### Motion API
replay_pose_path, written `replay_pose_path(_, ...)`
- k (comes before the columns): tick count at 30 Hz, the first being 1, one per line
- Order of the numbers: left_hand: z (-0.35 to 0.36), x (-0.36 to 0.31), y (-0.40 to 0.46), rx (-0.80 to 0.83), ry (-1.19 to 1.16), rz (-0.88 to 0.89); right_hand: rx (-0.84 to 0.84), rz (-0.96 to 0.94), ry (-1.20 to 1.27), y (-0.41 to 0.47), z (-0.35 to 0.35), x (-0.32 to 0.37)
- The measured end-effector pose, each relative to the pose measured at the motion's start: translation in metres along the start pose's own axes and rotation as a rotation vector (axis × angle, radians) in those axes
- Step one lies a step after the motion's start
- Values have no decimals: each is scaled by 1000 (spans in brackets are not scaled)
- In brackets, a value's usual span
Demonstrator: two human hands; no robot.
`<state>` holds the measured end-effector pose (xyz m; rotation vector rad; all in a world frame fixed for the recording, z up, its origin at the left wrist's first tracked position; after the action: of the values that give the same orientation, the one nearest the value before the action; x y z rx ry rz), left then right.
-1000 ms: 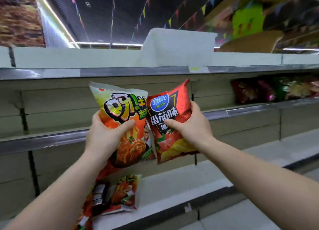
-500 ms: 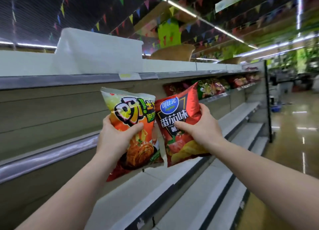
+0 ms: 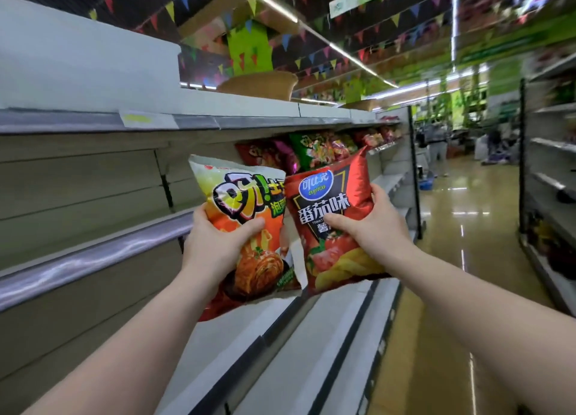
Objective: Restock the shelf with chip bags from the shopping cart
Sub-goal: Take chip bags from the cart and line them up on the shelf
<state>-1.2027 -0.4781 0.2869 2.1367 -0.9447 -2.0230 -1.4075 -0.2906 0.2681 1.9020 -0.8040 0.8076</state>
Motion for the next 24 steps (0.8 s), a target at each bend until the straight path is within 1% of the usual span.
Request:
replay_pose_path(5, 47, 7, 35, -21, -21, 11, 6, -14, 43, 61, 1, -31)
replay_pose_path(12, 108, 9, 94, -116, -21, 22, 66, -73, 70, 160, 12, -64)
replay_pose_path(19, 128, 21, 152, -186, 11, -25, 135, -86, 88, 238, 51, -83)
replay_pose_path(24, 137, 29, 203, -185, 10, -42, 128, -74, 129, 297, 82, -85)
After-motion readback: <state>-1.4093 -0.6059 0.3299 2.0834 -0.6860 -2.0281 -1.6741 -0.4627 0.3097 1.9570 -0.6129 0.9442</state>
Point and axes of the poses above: each hand's wrist, its own y-axis towards the middle knuckle, its own z-axis out of the palm, x = y × z, the point moved 10 cm from there along y, towards the middle knuckle, and after that the axes turned 9 degrees about -y, right-handed, at the moved point
